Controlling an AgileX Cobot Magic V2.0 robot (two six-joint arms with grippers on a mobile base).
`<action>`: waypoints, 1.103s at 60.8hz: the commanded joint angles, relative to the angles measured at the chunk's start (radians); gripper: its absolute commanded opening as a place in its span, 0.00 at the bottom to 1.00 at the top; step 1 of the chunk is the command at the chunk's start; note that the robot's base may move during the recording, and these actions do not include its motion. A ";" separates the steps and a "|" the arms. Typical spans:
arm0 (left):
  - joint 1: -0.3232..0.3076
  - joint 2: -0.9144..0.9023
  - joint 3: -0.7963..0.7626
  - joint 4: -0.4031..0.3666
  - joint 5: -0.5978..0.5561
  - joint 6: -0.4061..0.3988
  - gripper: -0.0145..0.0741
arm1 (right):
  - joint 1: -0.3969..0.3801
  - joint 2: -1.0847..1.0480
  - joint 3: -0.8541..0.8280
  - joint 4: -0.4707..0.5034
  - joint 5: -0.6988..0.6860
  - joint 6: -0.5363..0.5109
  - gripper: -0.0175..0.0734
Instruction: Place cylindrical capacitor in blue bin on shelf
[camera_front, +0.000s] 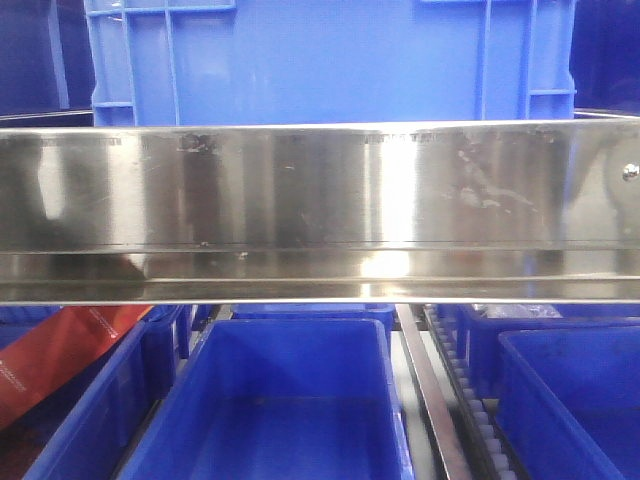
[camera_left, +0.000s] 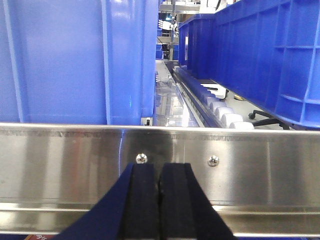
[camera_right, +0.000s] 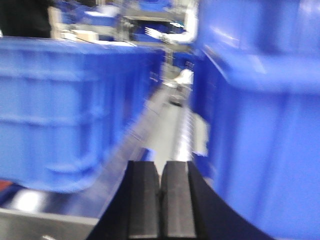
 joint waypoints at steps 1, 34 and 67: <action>-0.005 -0.005 -0.001 -0.006 -0.020 -0.004 0.04 | -0.066 -0.039 0.059 -0.064 -0.049 0.087 0.02; -0.005 -0.005 -0.001 -0.006 -0.020 -0.004 0.04 | -0.127 -0.185 0.278 -0.105 -0.177 0.108 0.02; -0.005 -0.005 -0.001 -0.006 -0.020 -0.004 0.04 | -0.125 -0.185 0.278 -0.105 -0.164 0.108 0.02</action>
